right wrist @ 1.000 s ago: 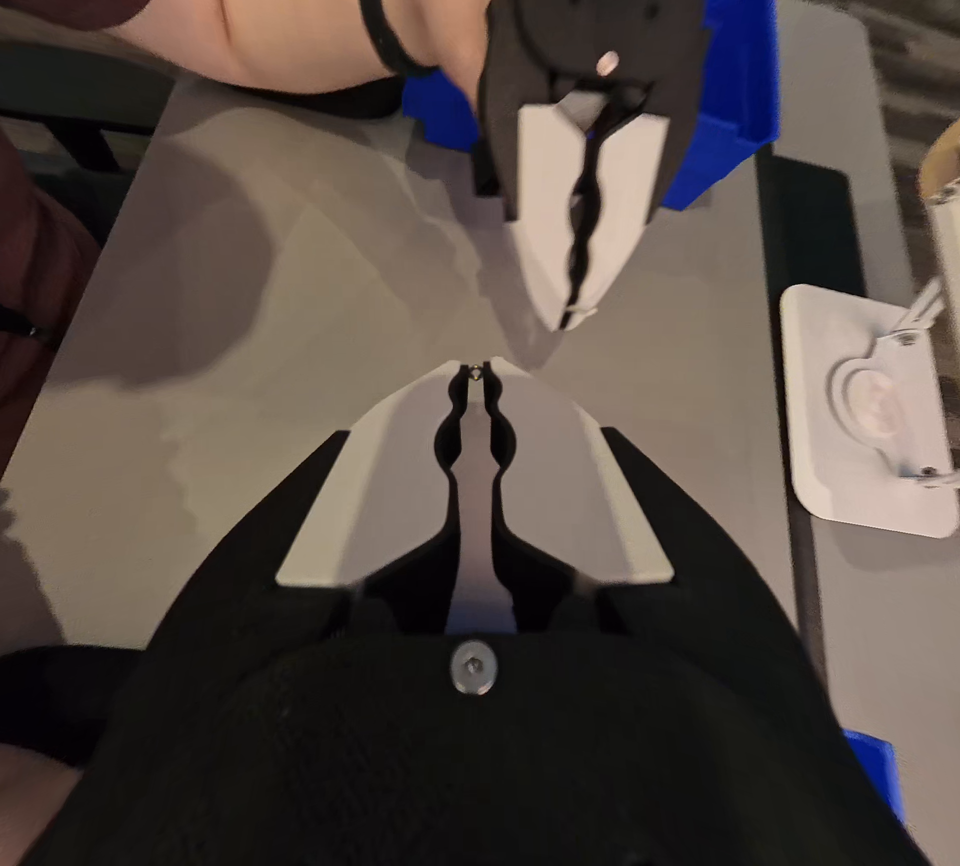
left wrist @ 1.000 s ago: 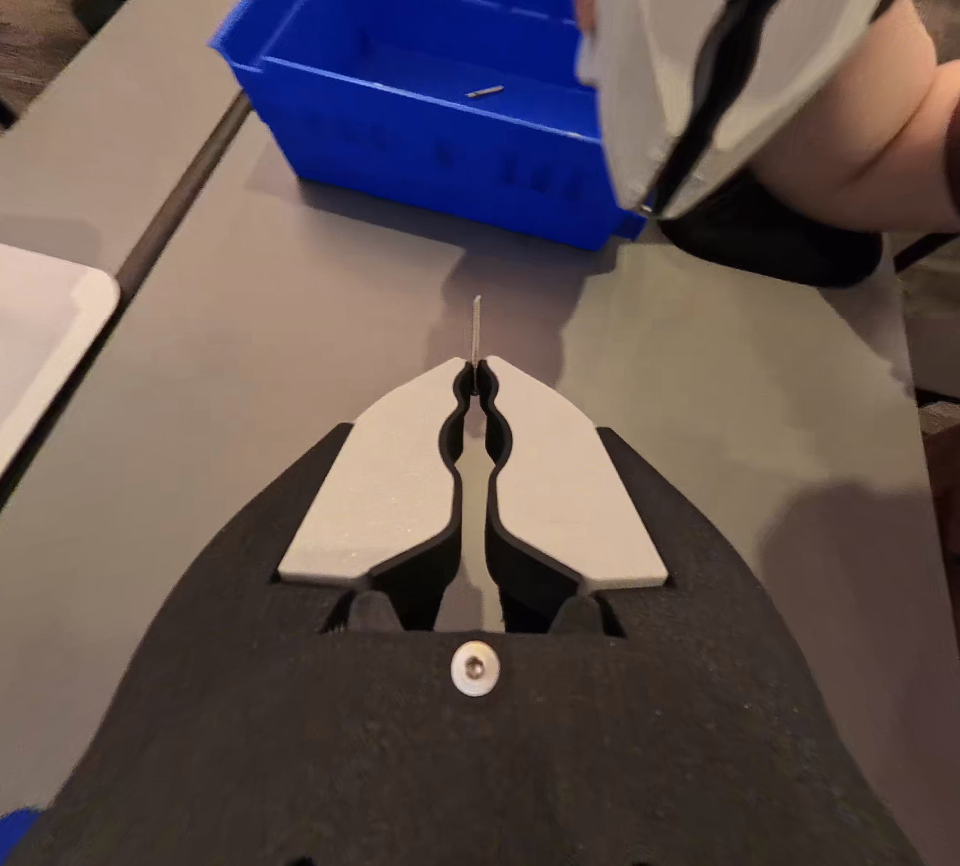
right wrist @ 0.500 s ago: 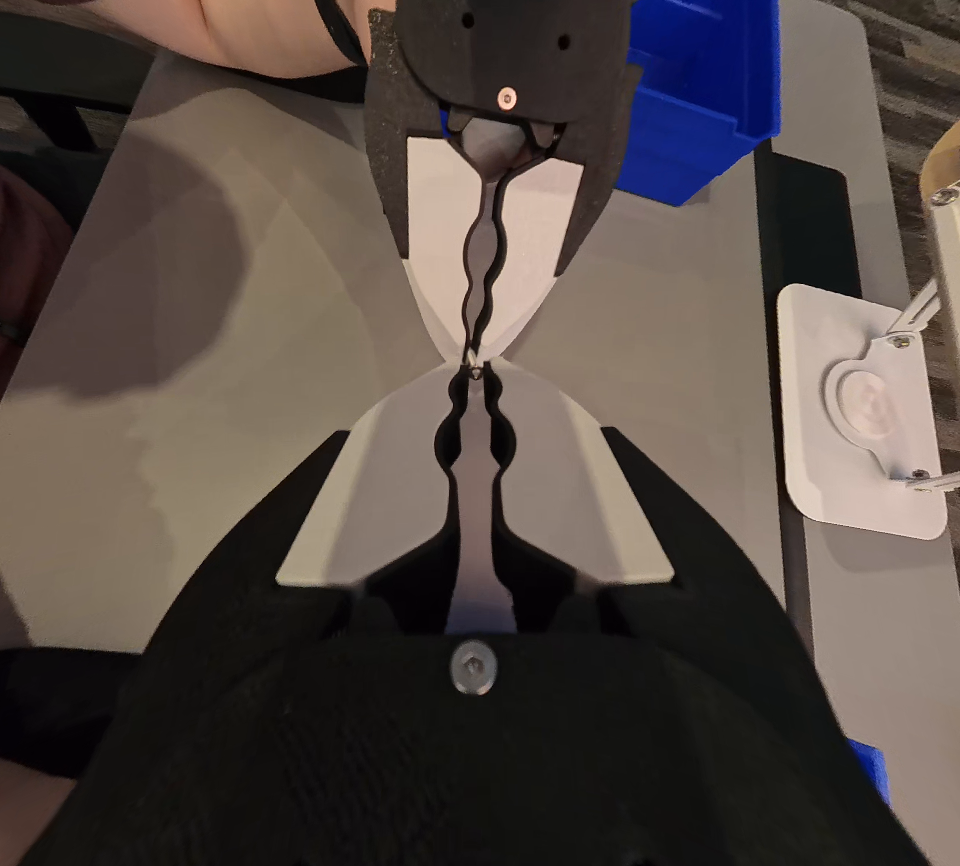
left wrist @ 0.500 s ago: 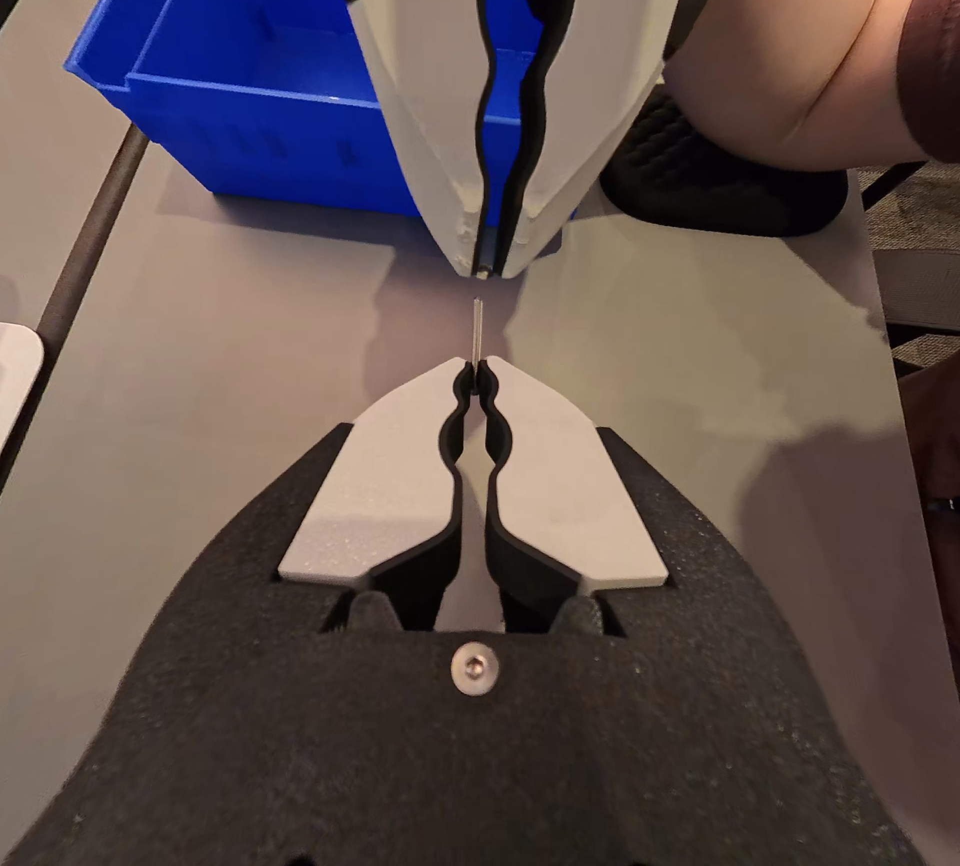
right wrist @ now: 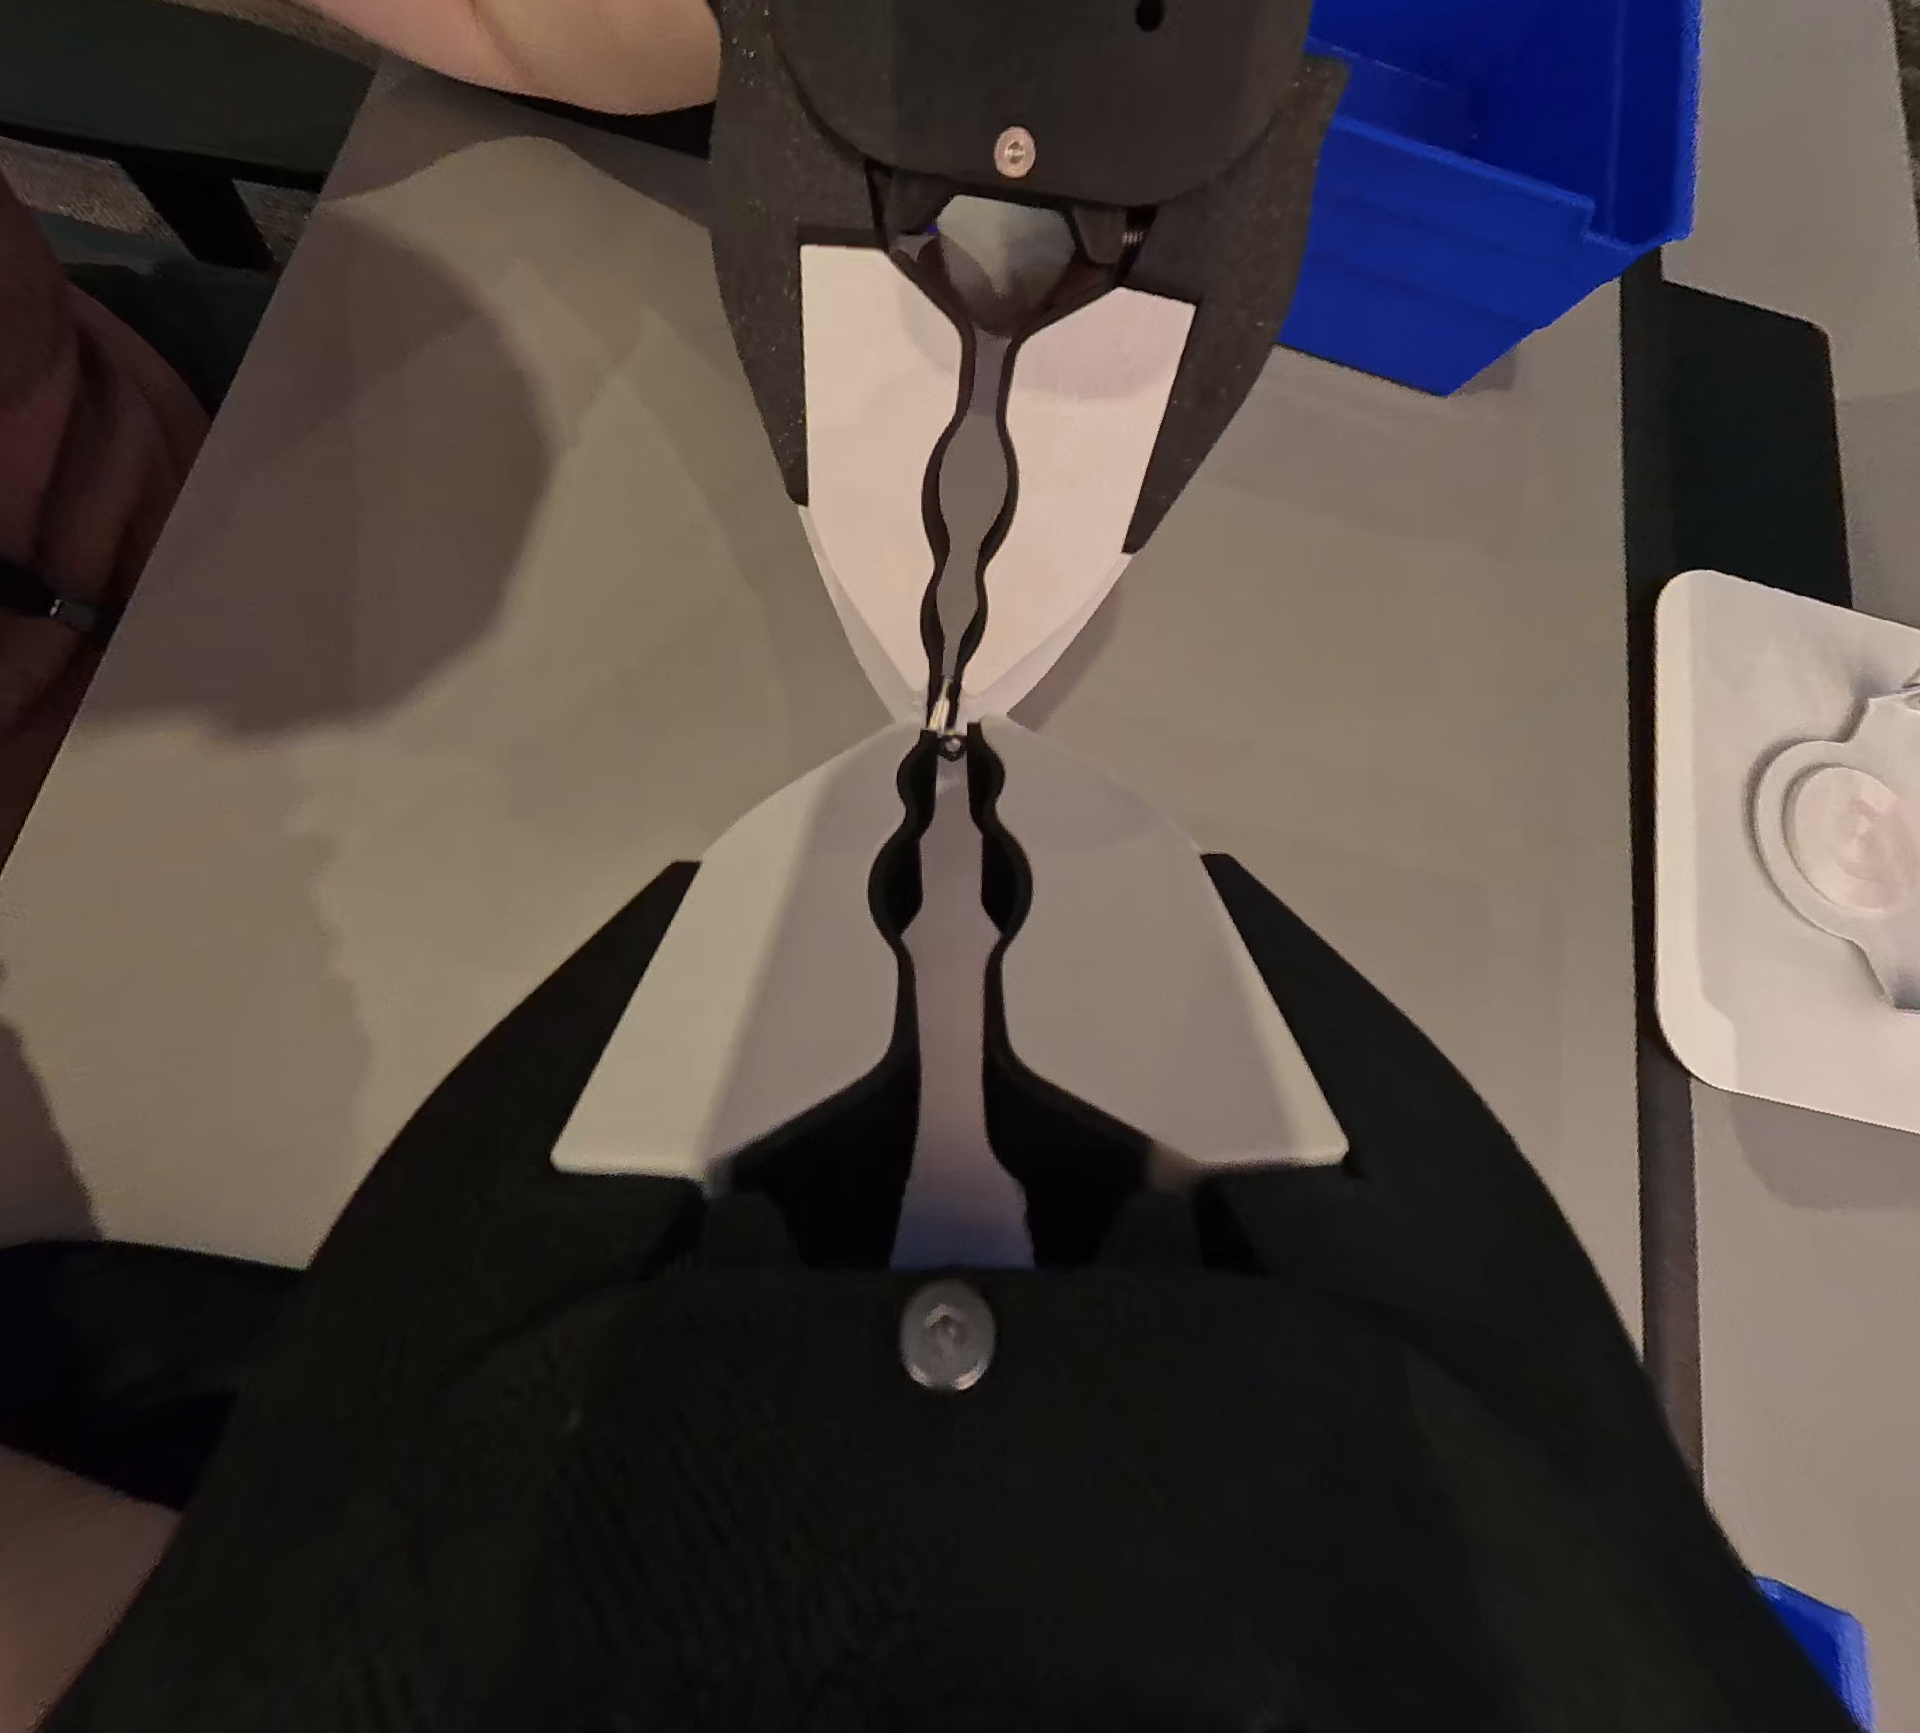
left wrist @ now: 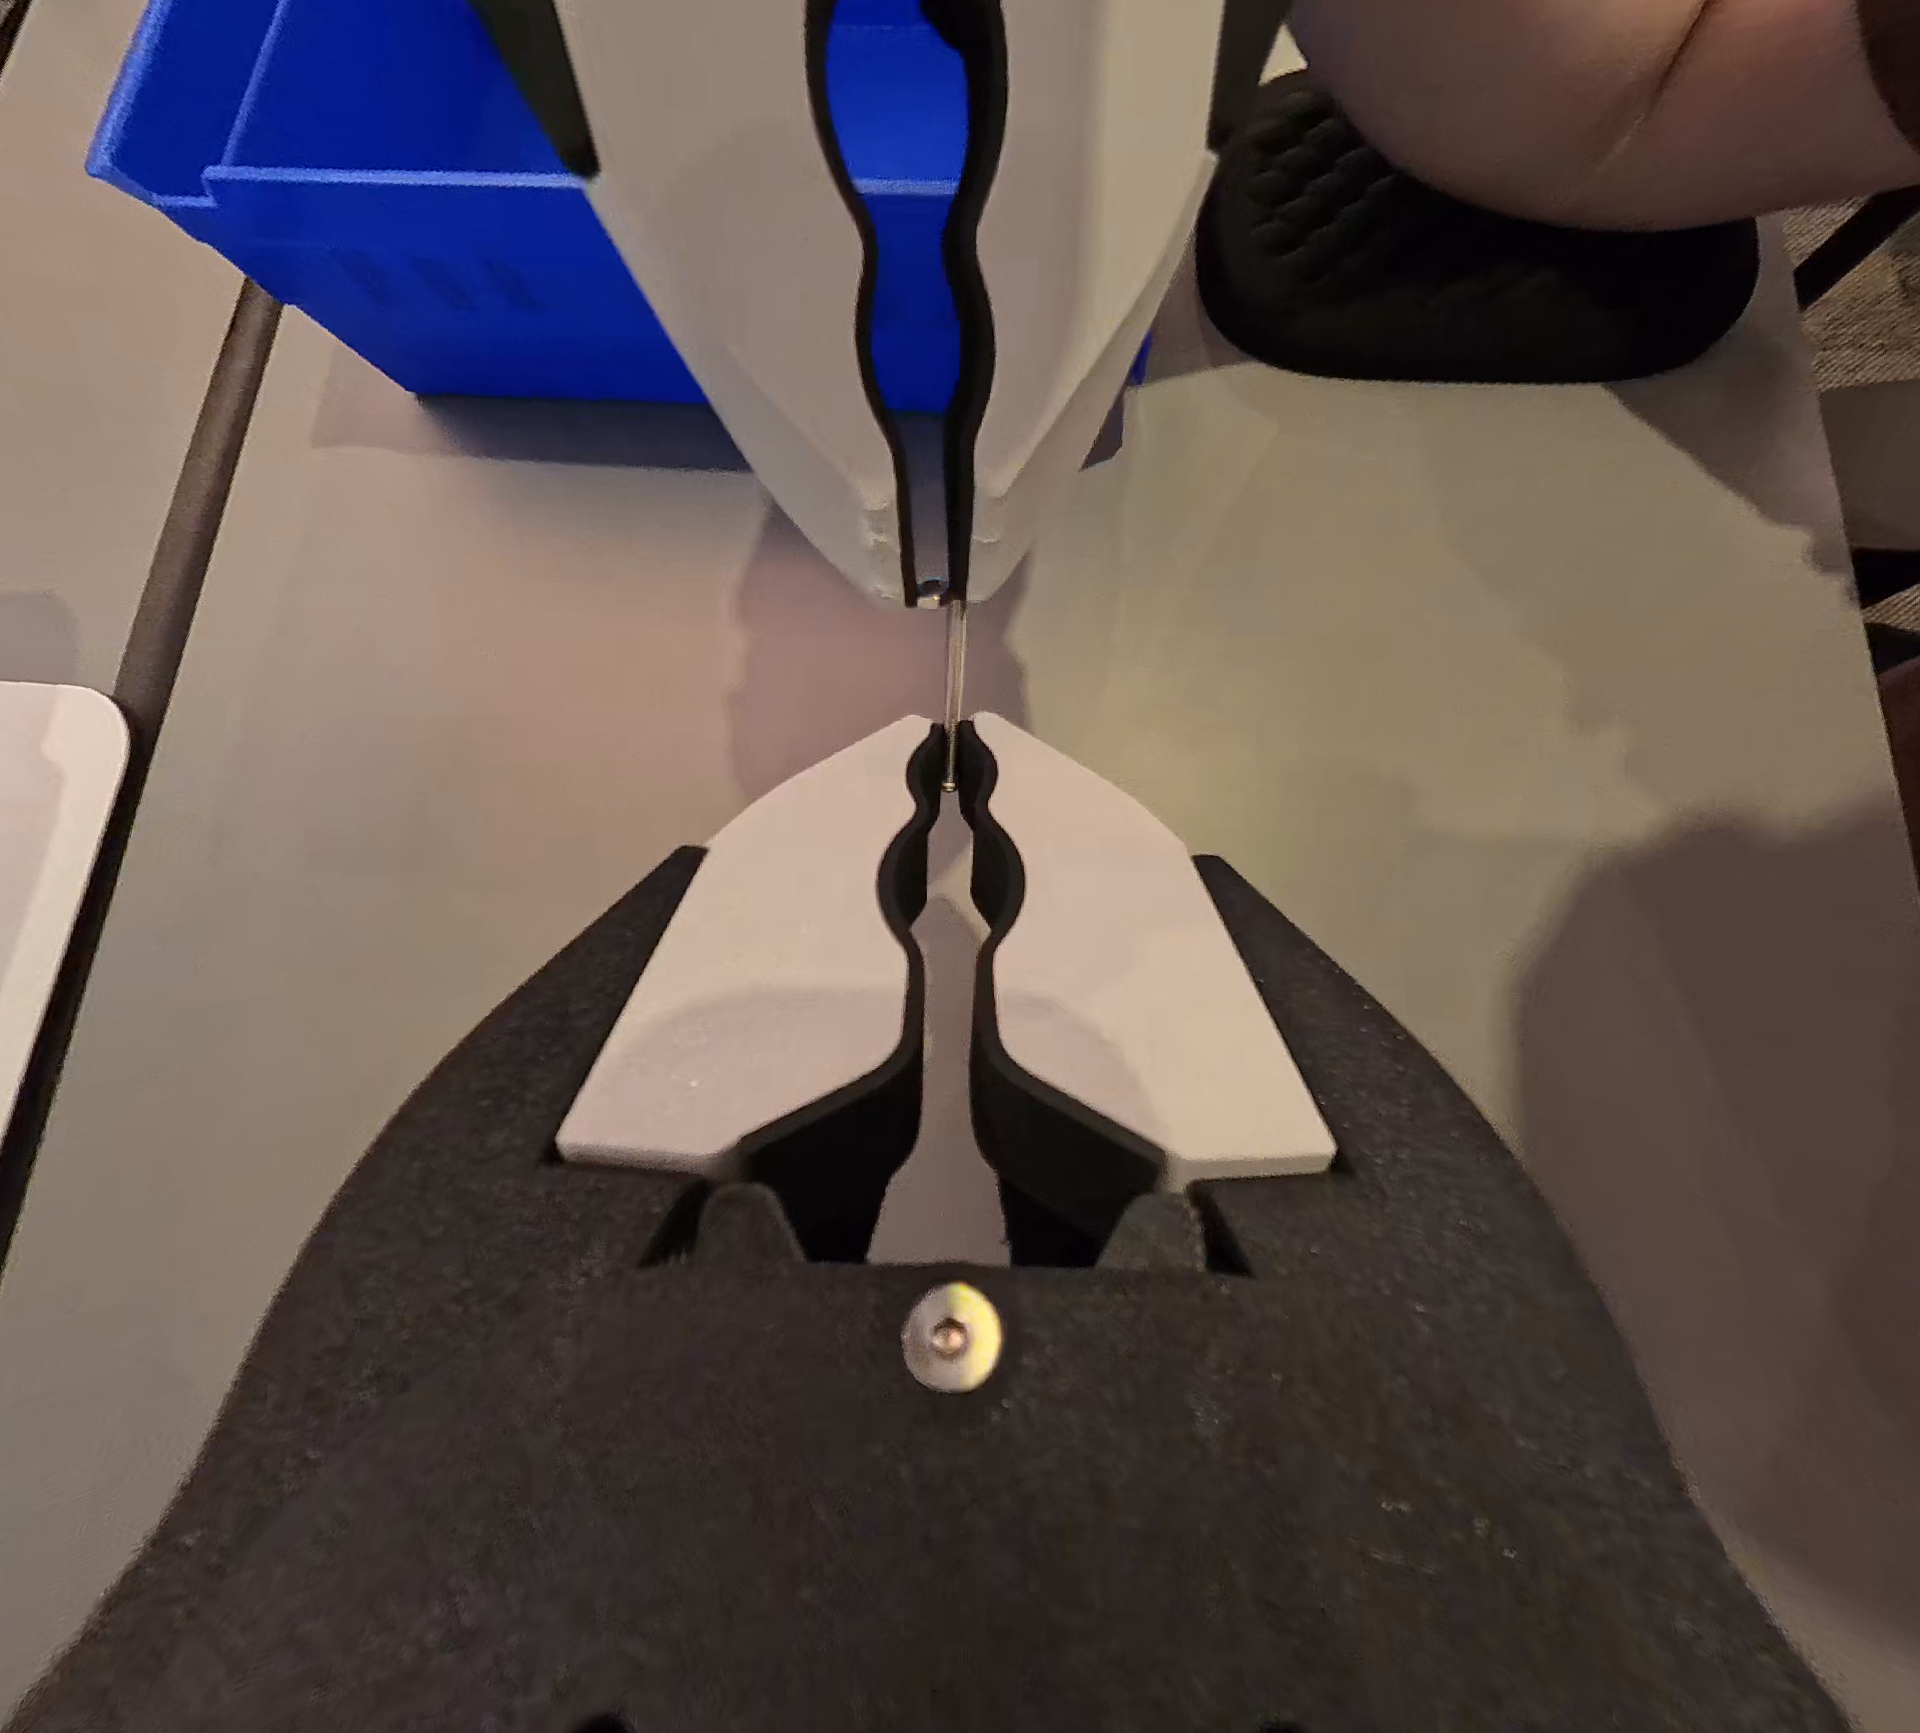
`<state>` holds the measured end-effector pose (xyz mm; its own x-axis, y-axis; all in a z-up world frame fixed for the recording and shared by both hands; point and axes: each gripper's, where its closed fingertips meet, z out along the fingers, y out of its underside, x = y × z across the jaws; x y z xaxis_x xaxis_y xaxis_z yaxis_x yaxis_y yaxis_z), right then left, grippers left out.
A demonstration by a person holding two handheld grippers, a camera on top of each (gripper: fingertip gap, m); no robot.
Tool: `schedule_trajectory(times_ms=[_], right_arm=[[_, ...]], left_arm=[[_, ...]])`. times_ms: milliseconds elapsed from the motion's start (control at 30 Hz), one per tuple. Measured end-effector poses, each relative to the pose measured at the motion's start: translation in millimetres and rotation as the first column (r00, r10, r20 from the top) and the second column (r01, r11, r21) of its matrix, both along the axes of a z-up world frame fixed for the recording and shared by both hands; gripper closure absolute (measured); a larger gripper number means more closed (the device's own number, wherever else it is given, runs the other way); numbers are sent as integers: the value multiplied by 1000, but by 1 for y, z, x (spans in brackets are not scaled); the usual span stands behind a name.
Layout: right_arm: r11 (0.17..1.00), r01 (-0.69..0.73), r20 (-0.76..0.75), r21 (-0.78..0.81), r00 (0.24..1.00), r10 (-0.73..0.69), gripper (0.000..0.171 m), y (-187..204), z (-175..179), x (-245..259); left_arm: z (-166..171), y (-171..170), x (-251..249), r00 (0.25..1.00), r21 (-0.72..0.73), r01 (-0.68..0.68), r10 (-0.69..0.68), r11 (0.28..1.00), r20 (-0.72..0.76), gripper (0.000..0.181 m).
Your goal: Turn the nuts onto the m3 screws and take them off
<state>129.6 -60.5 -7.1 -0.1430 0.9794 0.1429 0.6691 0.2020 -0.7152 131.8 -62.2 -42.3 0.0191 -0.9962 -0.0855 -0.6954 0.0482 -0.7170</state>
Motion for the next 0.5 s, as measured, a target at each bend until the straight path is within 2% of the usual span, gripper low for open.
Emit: schedule_trajectory(times_ms=[233, 500], right_arm=[[999, -49, 2, -23, 999, 49, 165, -7, -2, 1], [999, -48, -39, 23, 998, 49, 165, -6, 8, 2]], left_arm=[[-1, -2, 1, 1000, 24, 5, -5, 1000, -13, 179], [2, 2, 0, 1000, 5, -12, 12, 1000, 9, 179]])
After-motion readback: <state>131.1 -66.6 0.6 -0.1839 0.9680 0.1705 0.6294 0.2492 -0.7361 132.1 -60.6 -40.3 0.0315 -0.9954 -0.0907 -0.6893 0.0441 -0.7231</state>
